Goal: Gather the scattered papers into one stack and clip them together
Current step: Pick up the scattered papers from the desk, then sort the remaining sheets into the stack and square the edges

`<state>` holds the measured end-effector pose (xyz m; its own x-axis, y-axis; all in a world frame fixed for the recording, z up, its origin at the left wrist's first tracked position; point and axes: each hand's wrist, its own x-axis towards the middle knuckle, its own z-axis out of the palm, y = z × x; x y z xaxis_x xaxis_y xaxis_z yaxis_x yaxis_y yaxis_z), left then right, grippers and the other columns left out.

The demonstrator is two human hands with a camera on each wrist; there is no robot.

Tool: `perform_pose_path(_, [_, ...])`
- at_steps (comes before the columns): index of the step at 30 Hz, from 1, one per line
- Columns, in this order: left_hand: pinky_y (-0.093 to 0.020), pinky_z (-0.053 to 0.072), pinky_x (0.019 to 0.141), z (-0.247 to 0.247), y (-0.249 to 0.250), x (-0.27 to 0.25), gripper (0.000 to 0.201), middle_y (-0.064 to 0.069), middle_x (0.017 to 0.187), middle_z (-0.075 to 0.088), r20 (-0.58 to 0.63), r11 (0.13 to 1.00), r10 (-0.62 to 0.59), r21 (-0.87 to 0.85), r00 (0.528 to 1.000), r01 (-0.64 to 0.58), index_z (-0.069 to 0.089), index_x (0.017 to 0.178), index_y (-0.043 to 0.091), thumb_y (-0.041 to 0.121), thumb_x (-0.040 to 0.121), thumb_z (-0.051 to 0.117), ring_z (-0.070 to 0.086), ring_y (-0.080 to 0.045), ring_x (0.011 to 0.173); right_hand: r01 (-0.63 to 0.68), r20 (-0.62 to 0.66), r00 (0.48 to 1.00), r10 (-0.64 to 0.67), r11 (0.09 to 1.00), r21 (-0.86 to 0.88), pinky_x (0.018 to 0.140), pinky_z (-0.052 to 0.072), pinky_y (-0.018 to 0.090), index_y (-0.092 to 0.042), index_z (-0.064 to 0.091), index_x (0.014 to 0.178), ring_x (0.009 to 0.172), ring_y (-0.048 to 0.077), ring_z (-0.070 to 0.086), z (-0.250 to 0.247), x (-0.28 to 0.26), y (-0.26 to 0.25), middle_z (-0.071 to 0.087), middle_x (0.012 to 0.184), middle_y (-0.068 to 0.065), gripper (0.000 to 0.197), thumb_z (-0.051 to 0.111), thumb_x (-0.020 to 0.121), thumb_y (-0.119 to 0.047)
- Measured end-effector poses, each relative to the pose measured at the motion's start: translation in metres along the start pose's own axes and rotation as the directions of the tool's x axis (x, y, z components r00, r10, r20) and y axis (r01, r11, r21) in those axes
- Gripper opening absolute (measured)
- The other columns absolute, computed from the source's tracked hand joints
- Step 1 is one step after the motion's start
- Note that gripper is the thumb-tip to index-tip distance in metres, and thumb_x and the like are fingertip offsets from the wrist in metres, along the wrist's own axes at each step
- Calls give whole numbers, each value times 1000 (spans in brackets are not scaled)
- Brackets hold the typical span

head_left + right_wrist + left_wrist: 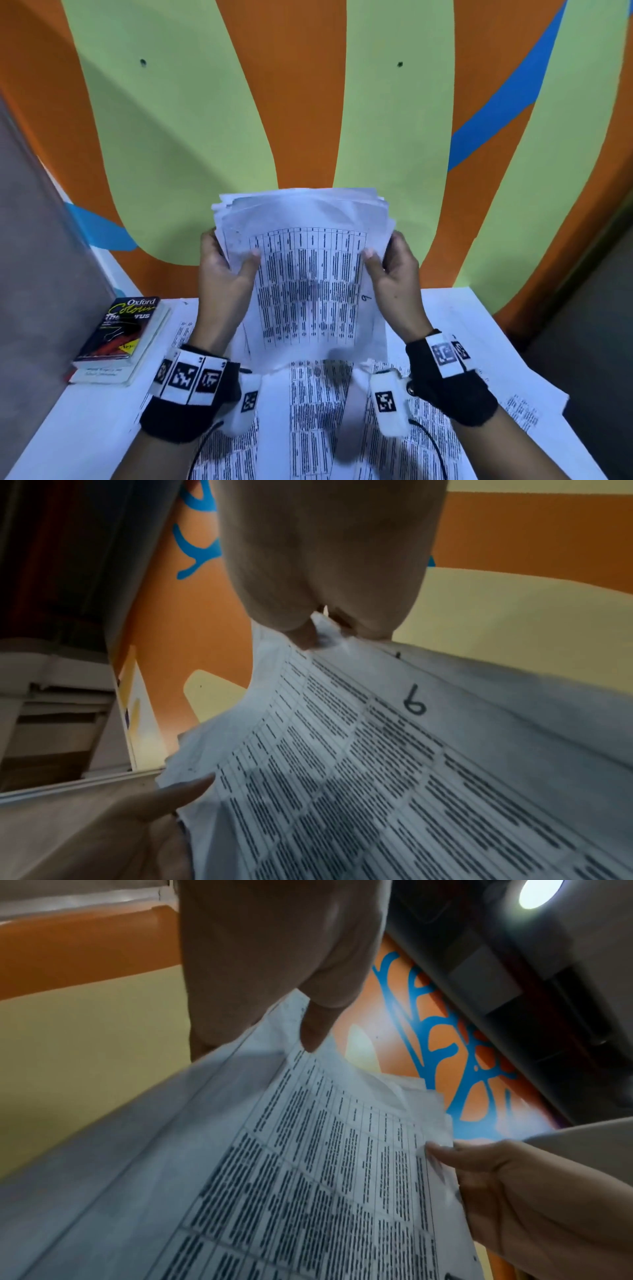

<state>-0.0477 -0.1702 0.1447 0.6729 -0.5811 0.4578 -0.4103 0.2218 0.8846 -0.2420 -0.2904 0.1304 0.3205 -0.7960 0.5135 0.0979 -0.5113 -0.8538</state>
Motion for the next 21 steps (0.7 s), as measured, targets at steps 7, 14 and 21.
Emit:
perform_pose_path(7, [-39, 52, 93, 1, -9, -12, 56, 2, 110, 64, 35, 985, -163, -58, 986, 165, 39, 134, 12, 2, 87, 66, 64, -20, 106, -207, 41, 977, 209, 976, -64, 67, 45, 23, -9, 59, 108, 68, 5, 53, 7, -9, 15, 58, 77, -9, 19, 60, 90, -2])
perform_pose_path(14, [-38, 37, 99, -31, 69, 3, 109, -2, 135, 46, 165, 798, 247, 525, 955, -297, 7, 152, 29, 21, 72, 81, 43, -20, 123, 65, 149, 989, -25, 961, -269, 59, 35, 30, -10, 55, 77, 62, 18, 43, 21, 24, -37, 49, 62, 5, 13, 62, 79, 0])
perform_pose_path(21, [-2, 38, 52, -31, 42, 11, 36, 20, 62, 70, 291, 908, 61, 381, 955, -174, 64, 73, 24, -11, 78, 63, 60, 9, 63, 114, 290, 956, -38, 962, -249, 69, 48, 18, -16, 62, 116, 83, 10, 62, 20, 18, -56, 66, 89, -4, 38, 72, 81, -6])
